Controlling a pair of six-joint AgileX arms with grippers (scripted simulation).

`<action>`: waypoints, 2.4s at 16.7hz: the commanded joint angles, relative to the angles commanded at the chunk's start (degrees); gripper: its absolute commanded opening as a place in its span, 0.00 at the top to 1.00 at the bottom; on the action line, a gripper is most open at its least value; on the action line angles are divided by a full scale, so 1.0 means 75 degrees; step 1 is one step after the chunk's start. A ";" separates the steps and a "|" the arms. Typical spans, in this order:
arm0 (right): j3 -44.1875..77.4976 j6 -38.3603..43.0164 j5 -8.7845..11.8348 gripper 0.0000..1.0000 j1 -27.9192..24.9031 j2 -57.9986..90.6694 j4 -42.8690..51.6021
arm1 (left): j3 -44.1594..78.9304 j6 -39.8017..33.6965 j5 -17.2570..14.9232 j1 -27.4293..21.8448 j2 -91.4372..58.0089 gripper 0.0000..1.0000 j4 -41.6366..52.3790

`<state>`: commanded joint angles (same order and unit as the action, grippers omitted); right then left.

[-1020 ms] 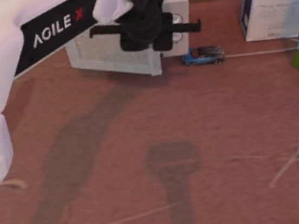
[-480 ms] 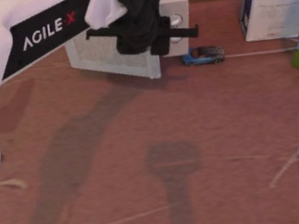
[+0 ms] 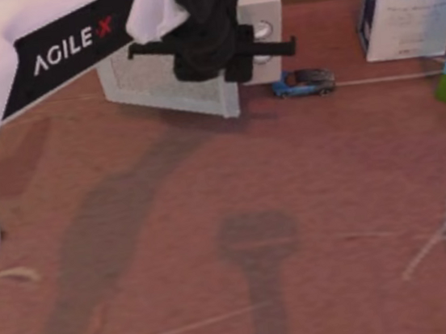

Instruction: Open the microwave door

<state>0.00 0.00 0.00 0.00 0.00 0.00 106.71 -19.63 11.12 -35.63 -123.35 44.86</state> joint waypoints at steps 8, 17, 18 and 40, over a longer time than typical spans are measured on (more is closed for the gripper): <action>0.0000 0.0000 0.0000 0.00 0.0000 0.0000 0.0000 | 0.0000 0.0000 0.0000 0.0000 0.0000 1.00 0.0000; 0.0000 0.0000 0.0000 0.00 0.0000 0.0000 0.0000 | -0.0642 0.0459 -0.0264 0.0060 0.0395 1.00 -0.0294; 0.0000 0.0000 0.0000 0.00 0.0000 0.0000 0.0000 | -0.0803 0.0585 -0.0321 0.0089 0.0496 1.00 -0.0372; 0.0000 0.0000 0.0000 0.00 0.0000 0.0000 0.0000 | -0.0951 0.0707 -0.0379 0.0117 0.0607 1.00 -0.0463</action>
<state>0.00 0.00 0.00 0.00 0.00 0.00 99.58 -14.33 8.28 -34.75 -118.80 41.39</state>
